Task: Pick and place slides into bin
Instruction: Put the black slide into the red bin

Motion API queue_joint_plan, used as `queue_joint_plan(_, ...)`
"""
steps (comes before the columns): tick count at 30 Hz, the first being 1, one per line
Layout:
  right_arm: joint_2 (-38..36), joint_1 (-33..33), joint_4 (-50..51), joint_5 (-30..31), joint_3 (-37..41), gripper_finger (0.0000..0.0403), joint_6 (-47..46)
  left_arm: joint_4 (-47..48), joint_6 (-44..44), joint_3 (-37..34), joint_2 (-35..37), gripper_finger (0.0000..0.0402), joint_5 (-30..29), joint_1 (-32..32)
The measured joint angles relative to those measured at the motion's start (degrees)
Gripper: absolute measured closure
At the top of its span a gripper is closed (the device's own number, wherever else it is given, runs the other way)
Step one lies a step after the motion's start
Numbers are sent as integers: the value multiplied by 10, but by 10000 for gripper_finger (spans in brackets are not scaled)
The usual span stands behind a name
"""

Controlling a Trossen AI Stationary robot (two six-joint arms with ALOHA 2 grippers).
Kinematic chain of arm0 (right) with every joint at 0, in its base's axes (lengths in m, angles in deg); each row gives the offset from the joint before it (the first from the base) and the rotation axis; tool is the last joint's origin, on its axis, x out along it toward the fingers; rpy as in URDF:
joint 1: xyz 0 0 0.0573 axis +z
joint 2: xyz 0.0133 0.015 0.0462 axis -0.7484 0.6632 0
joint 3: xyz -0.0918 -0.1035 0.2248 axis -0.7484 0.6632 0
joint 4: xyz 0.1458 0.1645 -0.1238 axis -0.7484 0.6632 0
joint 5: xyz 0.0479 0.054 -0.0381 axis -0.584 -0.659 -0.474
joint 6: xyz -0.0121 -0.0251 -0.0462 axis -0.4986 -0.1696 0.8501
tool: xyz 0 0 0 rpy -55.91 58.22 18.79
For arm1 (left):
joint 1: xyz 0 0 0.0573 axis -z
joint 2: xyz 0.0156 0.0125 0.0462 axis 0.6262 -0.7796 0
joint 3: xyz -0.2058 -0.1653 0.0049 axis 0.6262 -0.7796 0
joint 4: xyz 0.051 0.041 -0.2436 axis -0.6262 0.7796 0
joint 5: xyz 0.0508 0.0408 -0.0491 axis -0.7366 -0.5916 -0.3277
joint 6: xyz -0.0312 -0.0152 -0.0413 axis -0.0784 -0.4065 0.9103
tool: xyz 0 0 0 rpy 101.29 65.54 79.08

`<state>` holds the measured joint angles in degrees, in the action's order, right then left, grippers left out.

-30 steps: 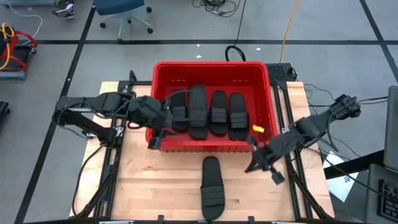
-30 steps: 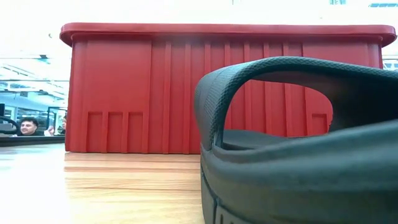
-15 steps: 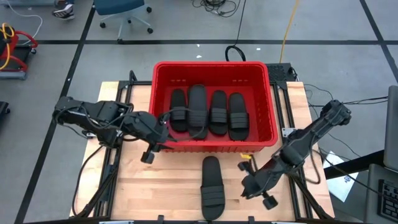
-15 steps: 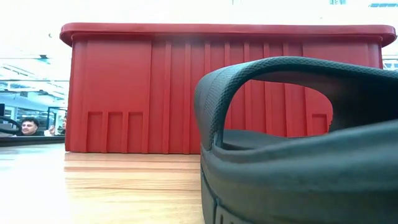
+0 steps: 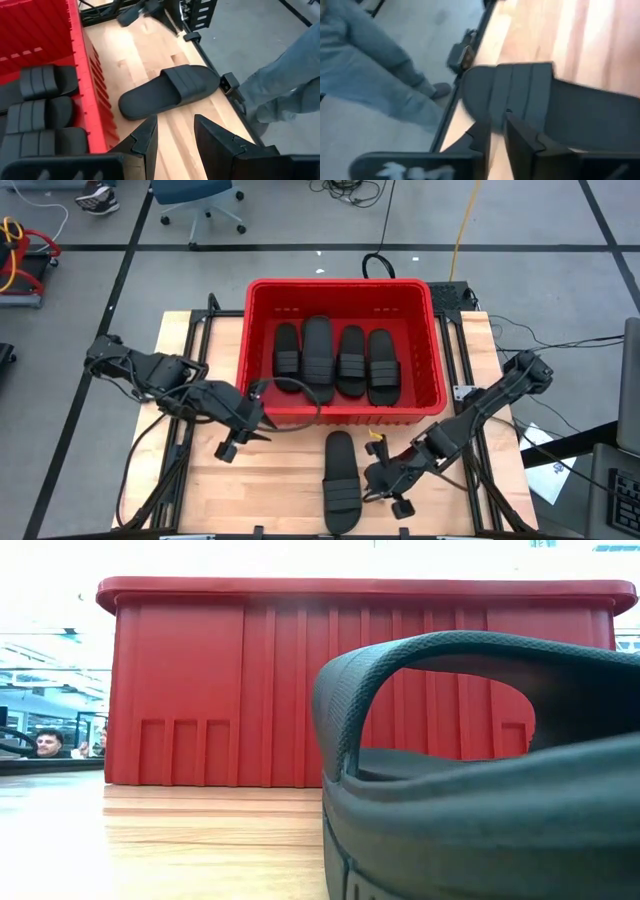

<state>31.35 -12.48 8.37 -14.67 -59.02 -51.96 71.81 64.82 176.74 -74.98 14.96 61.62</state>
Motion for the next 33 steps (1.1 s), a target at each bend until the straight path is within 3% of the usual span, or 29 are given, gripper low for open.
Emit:
queue_joint_plan(6,27,-8,-15,12,0,296,19,-1,14,0,0,277,-14,15)
queue_joint_plan(12,82,-16,-19,11,0,265,29,-1,15,0,0,277,-24,22)
queue_joint_plan(18,104,-24,-24,30,0,263,56,0,16,0,0,277,-25,22)
queue_joint_plan(21,105,-35,-20,44,0,267,23,0,17,0,0,277,-25,22)
queue_joint_plan(30,105,-61,-36,29,2,267,-15,0,21,0,0,277,-25,22)
queue_joint_plan(33,105,-63,-86,9,25,270,-19,0,21,0,0,277,-25,22)
